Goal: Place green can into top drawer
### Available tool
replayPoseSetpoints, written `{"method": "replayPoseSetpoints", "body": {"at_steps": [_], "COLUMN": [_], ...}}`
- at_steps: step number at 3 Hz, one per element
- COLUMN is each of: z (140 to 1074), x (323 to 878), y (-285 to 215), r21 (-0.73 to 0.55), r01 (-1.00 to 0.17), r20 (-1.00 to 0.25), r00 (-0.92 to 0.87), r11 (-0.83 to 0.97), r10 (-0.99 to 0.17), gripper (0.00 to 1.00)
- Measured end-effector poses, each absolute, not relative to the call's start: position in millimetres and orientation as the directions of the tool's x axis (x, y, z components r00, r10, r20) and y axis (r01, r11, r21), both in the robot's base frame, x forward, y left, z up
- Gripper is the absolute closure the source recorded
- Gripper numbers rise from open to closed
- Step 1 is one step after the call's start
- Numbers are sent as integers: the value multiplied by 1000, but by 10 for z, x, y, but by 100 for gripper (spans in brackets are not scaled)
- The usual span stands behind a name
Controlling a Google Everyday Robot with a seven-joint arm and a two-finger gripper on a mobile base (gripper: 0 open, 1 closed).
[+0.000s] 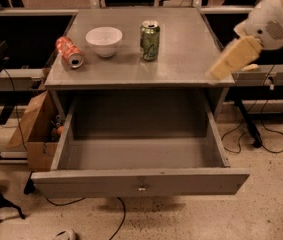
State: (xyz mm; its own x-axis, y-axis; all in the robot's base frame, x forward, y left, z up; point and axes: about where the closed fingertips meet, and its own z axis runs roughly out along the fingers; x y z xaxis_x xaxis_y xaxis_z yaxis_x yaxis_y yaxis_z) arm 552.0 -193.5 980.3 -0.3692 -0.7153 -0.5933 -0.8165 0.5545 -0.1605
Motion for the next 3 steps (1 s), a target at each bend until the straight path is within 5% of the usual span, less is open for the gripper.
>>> {"method": "replayPoseSetpoints", "body": {"at_steps": [3], "z": [10304], "x": [7401], "y": [-1002], "r21": [-1], "r01": [-649], "r20": [-823], "r00": [-432], "r11": [761], "r10": [-369], "gripper": [0]}}
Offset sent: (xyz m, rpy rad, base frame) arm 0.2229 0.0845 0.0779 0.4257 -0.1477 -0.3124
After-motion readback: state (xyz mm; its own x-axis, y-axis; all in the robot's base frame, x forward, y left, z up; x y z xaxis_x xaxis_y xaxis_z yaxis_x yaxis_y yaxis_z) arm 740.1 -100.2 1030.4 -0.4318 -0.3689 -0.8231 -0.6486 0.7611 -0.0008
